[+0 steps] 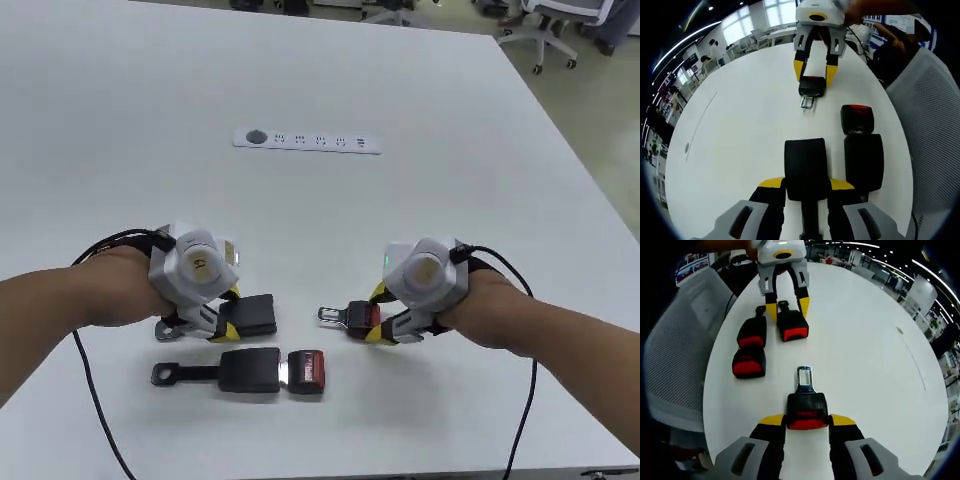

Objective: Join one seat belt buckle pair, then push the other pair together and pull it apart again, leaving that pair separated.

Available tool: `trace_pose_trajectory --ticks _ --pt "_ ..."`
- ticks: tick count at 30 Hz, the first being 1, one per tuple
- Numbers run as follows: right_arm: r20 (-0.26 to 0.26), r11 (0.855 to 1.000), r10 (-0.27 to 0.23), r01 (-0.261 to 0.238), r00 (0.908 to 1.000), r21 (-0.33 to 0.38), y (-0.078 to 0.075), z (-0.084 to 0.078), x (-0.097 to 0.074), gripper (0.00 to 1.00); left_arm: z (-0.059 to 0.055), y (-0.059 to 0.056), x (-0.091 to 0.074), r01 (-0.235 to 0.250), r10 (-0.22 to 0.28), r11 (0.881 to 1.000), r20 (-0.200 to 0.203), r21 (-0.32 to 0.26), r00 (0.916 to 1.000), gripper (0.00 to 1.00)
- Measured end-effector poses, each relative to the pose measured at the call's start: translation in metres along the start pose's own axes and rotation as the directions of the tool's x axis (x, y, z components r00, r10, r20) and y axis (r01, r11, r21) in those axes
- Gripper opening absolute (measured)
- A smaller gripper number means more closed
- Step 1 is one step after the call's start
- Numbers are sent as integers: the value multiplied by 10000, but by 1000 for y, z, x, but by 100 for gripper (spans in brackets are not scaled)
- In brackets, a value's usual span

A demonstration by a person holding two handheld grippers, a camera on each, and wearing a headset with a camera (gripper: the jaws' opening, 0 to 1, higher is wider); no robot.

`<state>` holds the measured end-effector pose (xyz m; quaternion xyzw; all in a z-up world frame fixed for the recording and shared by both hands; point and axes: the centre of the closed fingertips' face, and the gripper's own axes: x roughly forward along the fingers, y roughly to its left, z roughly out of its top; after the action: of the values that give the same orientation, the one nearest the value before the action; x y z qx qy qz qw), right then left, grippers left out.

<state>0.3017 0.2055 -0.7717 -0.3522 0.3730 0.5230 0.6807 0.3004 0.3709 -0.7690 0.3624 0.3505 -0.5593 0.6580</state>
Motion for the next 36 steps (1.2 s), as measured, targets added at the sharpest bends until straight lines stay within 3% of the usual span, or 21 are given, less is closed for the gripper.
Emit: trace_pose_trajectory --ticks 13,24,31,36 --pt "-70 9973 693 -694 9976 -223 0 -2 9 31 -4 -1 6 80 -80 9999 39 143 10000 33" --pt "-263 9947 831 -845 9962 -579 -2 2 12 31 -6 1 7 115 -113 9999 -227 104 9997 32" --pt "-173 9928 817 -828 9965 -861 11 15 17 31 -7 1 8 123 -120 9999 -295 87 9995 32" --pt "-147 9908 766 -777 9970 -1108 10 25 23 31 -7 2 8 126 -124 9999 -280 68 9995 32"
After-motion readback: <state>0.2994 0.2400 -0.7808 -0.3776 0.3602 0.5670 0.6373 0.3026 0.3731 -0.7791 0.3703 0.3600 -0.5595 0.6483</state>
